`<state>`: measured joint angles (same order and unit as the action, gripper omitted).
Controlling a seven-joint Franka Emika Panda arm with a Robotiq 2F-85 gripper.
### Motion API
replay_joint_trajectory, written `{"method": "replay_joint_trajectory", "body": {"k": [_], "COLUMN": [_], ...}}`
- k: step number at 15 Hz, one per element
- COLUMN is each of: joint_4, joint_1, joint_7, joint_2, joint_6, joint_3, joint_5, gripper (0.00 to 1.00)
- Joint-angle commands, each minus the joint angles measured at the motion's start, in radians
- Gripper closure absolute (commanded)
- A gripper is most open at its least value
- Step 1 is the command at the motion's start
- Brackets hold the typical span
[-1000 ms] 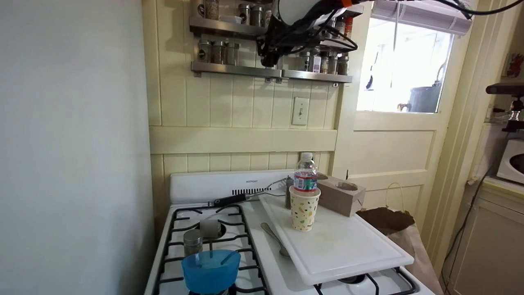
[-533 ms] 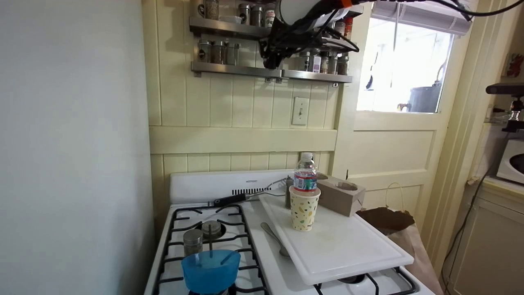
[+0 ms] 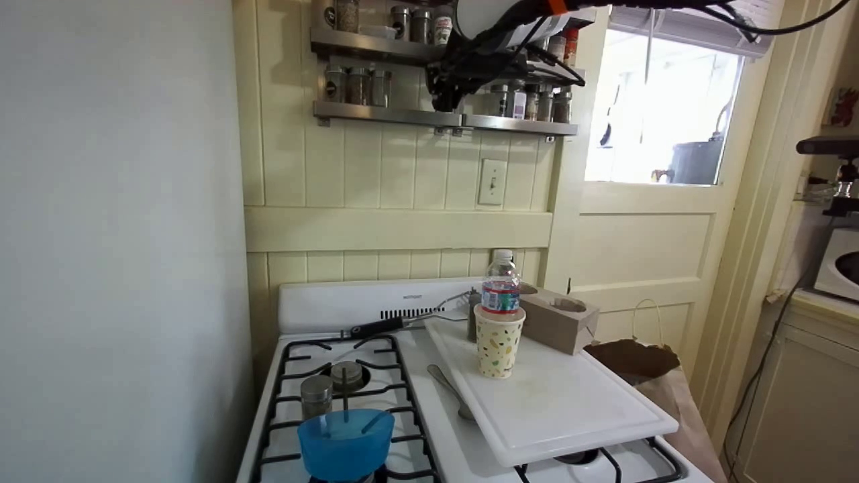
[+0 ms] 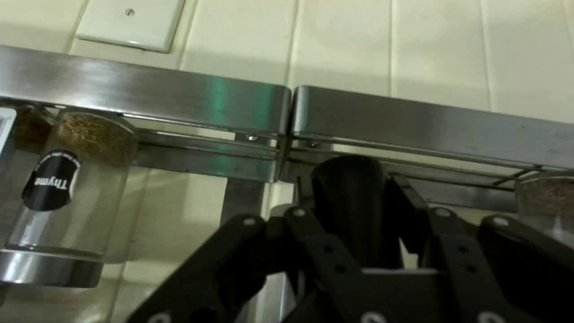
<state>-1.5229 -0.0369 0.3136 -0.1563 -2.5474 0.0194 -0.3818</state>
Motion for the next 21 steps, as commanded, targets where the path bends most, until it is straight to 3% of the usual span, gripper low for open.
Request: {"method": "replay_joint_trajectory", "body": {"k": [1, 9, 21], "joint_4": [0.08, 0.113, 0.072], "joint_1": [-0.014, -0.027, 0.0], "joint_7": [-0.07, -0.14, -0.126], "joint_2": [-0.049, -0.058, -0.028], "joint_6": [0.044, 0.119, 0.11], "joint_3": [-0.009, -0.004, 0.015], "joint_5": [0.053, 0.096, 0.126], "gripper": [0.8, 0.8, 0.8]}}
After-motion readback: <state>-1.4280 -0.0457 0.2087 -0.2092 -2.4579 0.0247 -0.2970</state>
